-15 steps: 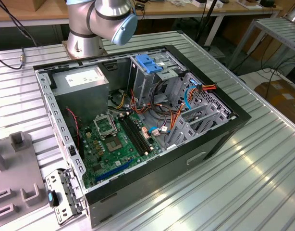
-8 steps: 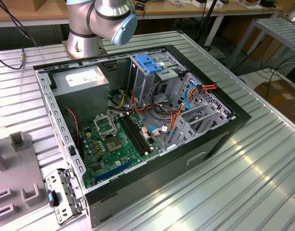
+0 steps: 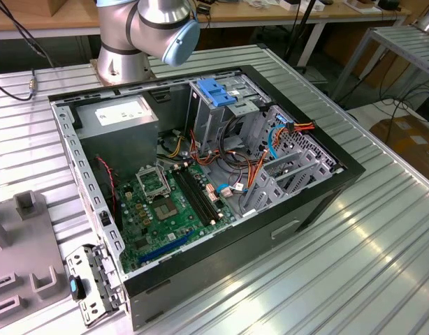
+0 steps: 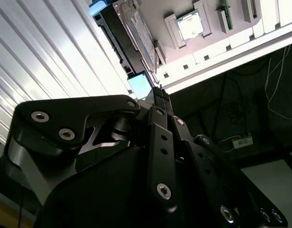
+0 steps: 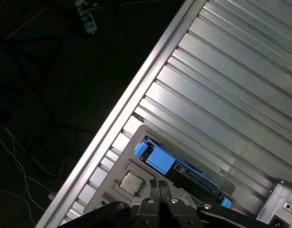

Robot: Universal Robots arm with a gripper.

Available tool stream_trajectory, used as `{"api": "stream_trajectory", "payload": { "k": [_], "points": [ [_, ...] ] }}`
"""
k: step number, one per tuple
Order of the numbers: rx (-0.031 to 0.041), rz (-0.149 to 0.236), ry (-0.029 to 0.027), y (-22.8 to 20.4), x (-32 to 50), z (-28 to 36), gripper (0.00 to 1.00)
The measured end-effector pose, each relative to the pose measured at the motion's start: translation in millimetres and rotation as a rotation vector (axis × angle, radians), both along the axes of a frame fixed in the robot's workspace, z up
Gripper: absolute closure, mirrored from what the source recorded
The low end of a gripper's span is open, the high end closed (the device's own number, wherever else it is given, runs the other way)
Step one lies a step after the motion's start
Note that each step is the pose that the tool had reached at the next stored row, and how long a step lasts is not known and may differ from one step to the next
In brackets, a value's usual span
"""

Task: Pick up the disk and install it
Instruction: 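Pick up the disk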

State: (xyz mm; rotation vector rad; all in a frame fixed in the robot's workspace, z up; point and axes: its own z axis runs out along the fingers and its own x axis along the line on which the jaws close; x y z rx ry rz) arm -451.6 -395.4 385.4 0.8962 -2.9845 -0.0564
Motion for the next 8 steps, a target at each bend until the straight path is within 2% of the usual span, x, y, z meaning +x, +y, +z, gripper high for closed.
{"api": "stream_trajectory", "payload": {
  "k": [1, 3, 4, 5, 6, 8],
  "points": [
    [0.0, 0.022, -0.0018, 0.0, 0.0, -0.1, 0.89],
    [-0.0001, 0.039, -0.0061, 0.1, 0.0, -0.2, 0.89],
    [-0.0001, 0.043, -0.0109, 0.1, 0.0, -0.5, 0.89],
    [-0.0002, 0.056, -0.0191, 0.2, 0.1, -0.8, 0.89],
    [0.0, 0.076, -0.0208, 0.2, 0.1, -1.0, 0.89],
    [0.0004, 0.118, -0.0211, 0.3, 0.1, -1.1, 0.89]
  ]
}}
